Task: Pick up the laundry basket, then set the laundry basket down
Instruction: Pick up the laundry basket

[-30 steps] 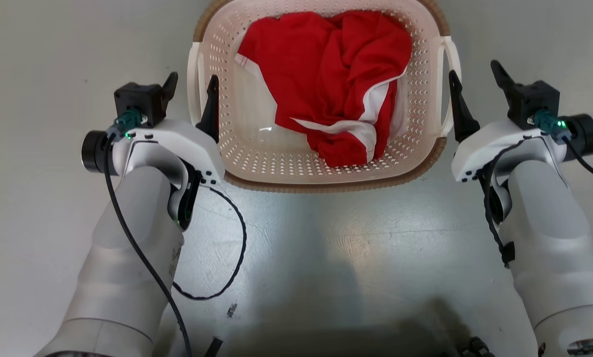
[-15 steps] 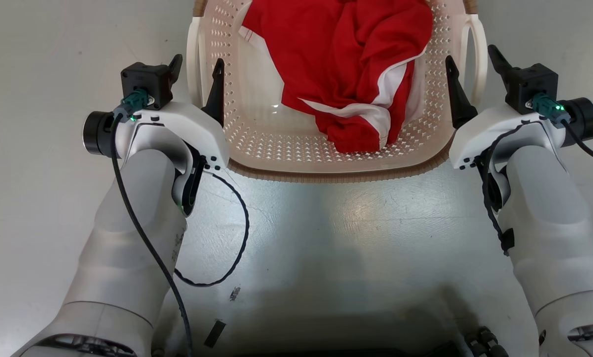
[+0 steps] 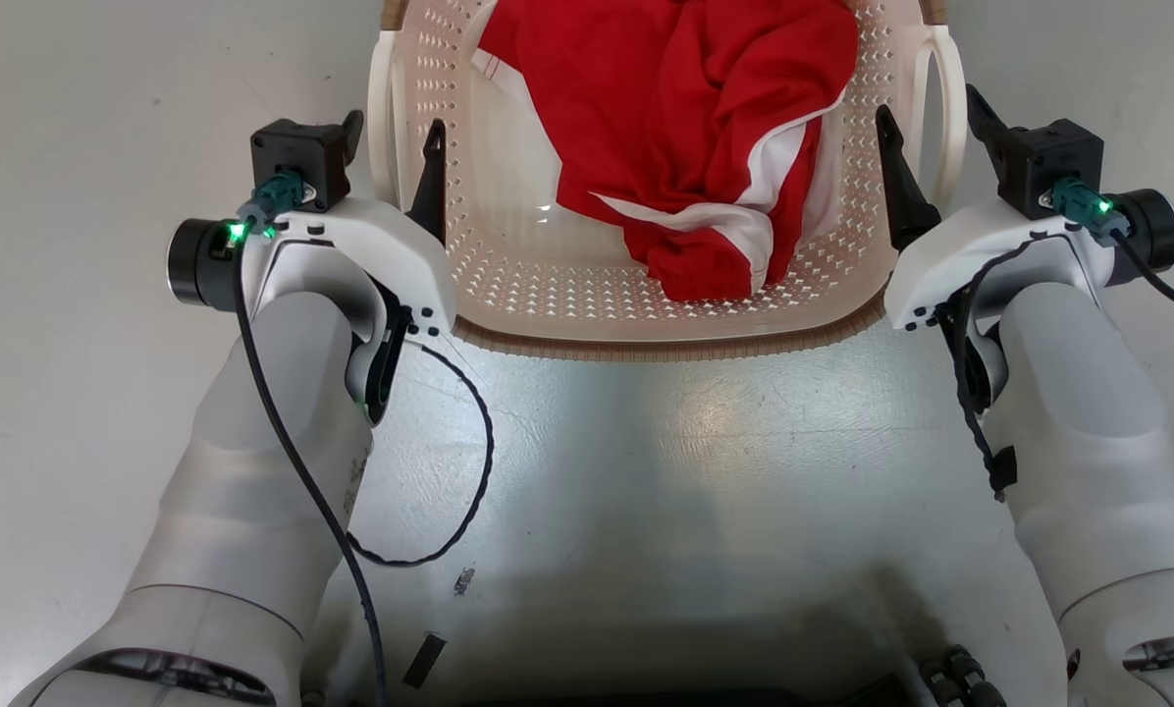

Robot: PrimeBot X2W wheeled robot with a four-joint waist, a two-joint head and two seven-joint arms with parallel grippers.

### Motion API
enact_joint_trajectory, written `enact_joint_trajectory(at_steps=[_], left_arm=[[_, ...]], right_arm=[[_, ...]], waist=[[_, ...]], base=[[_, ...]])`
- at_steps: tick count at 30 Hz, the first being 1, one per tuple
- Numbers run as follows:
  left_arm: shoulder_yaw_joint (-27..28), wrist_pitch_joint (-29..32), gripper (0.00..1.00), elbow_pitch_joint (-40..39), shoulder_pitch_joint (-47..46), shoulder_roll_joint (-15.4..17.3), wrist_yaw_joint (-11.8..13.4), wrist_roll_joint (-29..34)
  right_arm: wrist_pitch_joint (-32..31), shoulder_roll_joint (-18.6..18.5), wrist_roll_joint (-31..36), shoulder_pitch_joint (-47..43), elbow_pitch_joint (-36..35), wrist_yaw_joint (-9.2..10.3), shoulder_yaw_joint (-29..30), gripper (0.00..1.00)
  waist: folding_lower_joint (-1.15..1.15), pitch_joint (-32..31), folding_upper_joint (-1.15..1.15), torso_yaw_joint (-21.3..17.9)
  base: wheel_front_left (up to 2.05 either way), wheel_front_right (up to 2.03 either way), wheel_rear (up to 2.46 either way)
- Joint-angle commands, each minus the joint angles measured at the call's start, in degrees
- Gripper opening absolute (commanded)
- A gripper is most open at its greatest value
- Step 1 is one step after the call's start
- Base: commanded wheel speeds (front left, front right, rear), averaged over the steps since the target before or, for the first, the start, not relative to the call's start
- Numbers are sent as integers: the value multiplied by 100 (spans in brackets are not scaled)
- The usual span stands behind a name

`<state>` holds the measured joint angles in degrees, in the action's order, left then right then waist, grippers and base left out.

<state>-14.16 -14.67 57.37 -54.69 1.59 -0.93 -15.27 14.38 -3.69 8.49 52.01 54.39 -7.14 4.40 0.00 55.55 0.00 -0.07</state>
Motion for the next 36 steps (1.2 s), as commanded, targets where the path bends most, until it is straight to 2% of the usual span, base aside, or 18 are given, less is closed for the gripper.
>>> enact_joint_trajectory(at_steps=[1, 19, 20, 21, 22, 23, 30, 36], left_arm=[[73, -33, 100, 0, 60, 129, 61, -79], [22, -33, 100, 295, -82, 129, 83, -81], [20, -33, 92, 304, -85, 129, 87, -77], [17, -33, 65, 316, -88, 129, 87, -72], [18, -33, 18, 333, -91, 129, 81, -81], [14, -33, 0, 354, -92, 129, 80, -81], [-83, -33, 0, 349, 24, 129, 96, -220], [-290, -33, 0, 426, 269, 129, 114, -498]], right_arm=[[62, 81, -52, -166, -58, -35, -80, 100], [62, 81, -139, -186, -7, -35, -81, 100], [62, 81, -138, -186, -3, -35, -78, 100], [62, 81, -152, -185, 8, -35, -83, 80], [62, 81, -212, -182, 4, -35, -110, 0], [62, 81, -243, -186, 38, -35, -139, 0], [62, 81, -238, -219, 311, -35, -149, 0], [62, 81, -156, -321, 577, -35, -187, 0]], waist=[[0, -3, 0, -5], [0, 25, 0, -62], [0, 26, 0, -65], [0, 25, 0, -67], [0, 24, 0, -67], [0, 19, 0, -71], [0, -166, 0, -83], [0, -594, 0, -94]], base=[[0, 0, 0], [0, 0, 0], [0, 0, 0], [0, 0, 0], [0, 0, 0], [0, 0, 0], [0, 0, 0], [0, 0, 0]])
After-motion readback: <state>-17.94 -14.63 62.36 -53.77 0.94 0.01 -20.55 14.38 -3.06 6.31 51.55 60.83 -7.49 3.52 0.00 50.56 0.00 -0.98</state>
